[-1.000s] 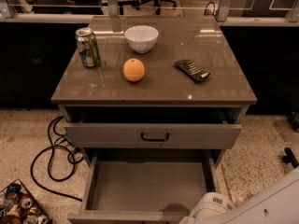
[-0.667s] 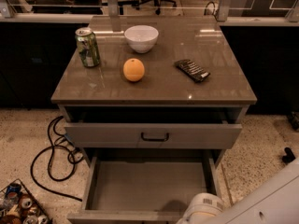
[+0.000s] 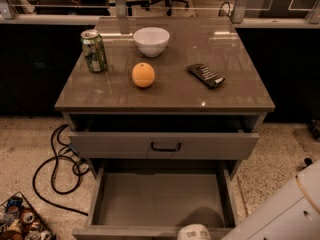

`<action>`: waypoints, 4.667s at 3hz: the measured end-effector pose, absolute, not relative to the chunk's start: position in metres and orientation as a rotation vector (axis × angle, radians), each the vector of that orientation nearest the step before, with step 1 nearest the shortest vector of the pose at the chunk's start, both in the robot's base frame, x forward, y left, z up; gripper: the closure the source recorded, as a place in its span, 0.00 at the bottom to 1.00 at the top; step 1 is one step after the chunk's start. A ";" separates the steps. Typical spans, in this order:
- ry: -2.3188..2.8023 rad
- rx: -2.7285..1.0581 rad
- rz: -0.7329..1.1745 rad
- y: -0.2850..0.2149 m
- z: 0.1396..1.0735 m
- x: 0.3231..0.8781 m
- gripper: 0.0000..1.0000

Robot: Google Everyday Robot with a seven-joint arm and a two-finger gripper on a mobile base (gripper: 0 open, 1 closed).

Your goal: Close middle drawer

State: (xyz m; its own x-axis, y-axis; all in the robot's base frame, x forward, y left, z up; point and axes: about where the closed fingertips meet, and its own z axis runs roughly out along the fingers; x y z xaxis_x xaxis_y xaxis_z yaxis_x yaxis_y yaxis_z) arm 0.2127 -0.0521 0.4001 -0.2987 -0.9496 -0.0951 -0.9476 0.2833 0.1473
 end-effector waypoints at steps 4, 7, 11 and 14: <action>-2.661 1.736 -0.235 -0.057 0.331 0.253 1.00; -2.797 1.691 -0.137 -0.074 0.318 0.324 1.00; -3.034 1.416 0.194 -0.139 0.344 0.408 1.00; -3.132 1.327 0.343 -0.161 0.372 0.441 1.00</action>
Offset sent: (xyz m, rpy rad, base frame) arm -0.0080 0.0062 -0.0242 -0.0205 0.0148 -0.0490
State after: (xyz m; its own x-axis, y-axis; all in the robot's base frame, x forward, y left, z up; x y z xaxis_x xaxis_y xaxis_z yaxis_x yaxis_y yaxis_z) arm 0.4415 -0.1609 0.3719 -0.6662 -0.7251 -0.1745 -0.6702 0.6847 -0.2866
